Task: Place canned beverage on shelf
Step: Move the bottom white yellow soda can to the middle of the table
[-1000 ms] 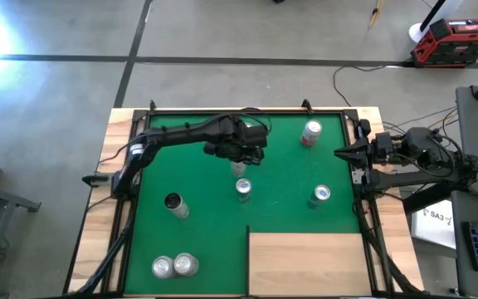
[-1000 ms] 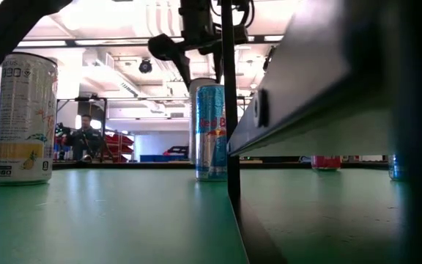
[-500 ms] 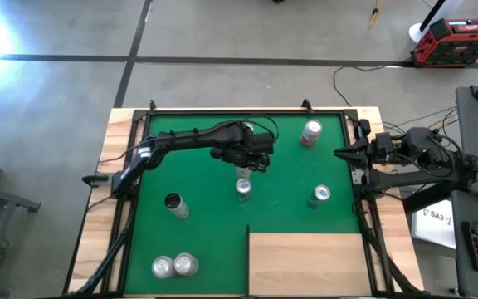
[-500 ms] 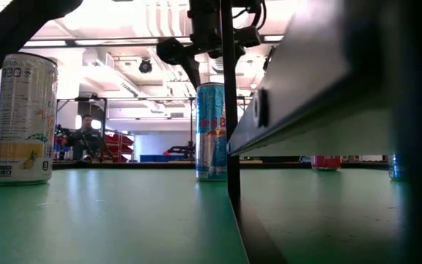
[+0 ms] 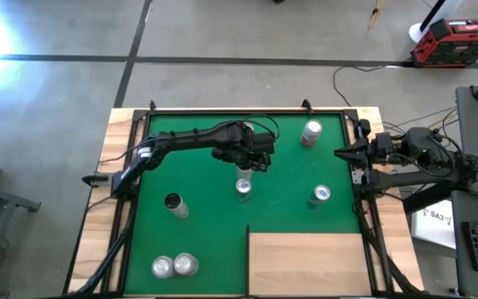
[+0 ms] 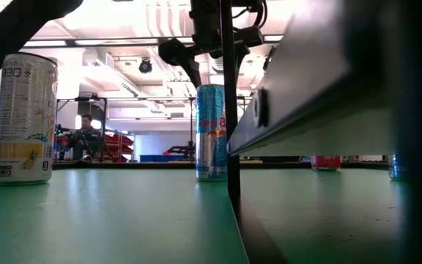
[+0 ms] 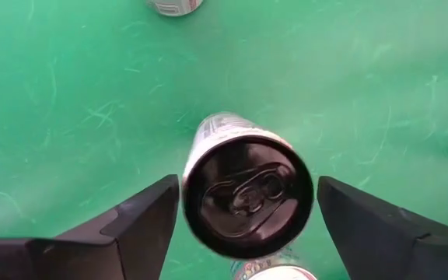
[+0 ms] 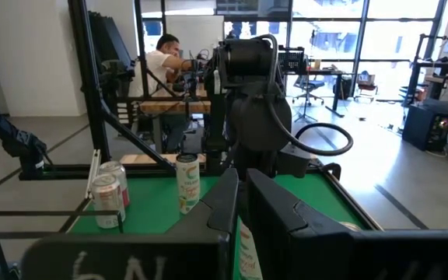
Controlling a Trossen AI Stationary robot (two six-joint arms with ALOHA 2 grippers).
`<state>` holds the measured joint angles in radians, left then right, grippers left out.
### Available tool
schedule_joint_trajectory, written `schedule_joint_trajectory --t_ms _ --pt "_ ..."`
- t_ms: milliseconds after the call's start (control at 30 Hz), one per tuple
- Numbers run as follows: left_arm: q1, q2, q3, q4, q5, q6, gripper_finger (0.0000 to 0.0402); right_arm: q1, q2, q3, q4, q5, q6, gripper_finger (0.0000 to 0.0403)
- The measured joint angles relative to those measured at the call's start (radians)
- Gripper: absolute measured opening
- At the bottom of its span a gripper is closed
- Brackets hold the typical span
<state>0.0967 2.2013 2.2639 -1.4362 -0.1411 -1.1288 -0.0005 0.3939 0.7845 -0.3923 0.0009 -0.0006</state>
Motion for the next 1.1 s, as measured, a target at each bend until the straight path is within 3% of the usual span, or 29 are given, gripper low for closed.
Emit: schedule_joint_trajectory --t_ms 200,433,567,700,867,1100 --pt "-0.002 0.000 0.017 -0.010 -0.017 -0.014 0.0322 0.000 0.000 0.000 0.000 0.000 0.000 0.0022" --pt "-0.019 -0.030 0.078 -0.139 -0.124 -0.081 0.0393 0.000 0.000 0.000 0.000 0.000 0.000 0.0022" --pt "-0.022 -0.097 0.029 -0.135 -0.131 -0.118 0.0386 0.000 0.000 0.000 0.000 0.000 0.000 0.0022" --pt "-0.022 -0.217 -0.119 -0.134 -0.148 -0.176 0.0380 0.000 0.000 0.000 0.000 0.000 0.000 0.0022" --pt "-0.020 -0.452 -0.439 -0.135 -0.143 -0.354 0.0379 0.000 0.000 0.000 0.000 0.000 0.000 0.0022" --pt "-0.057 -0.738 -0.771 -0.123 0.029 -0.672 0.0379 0.000 0.000 0.000 0.000 0.000 0.000 0.0022"
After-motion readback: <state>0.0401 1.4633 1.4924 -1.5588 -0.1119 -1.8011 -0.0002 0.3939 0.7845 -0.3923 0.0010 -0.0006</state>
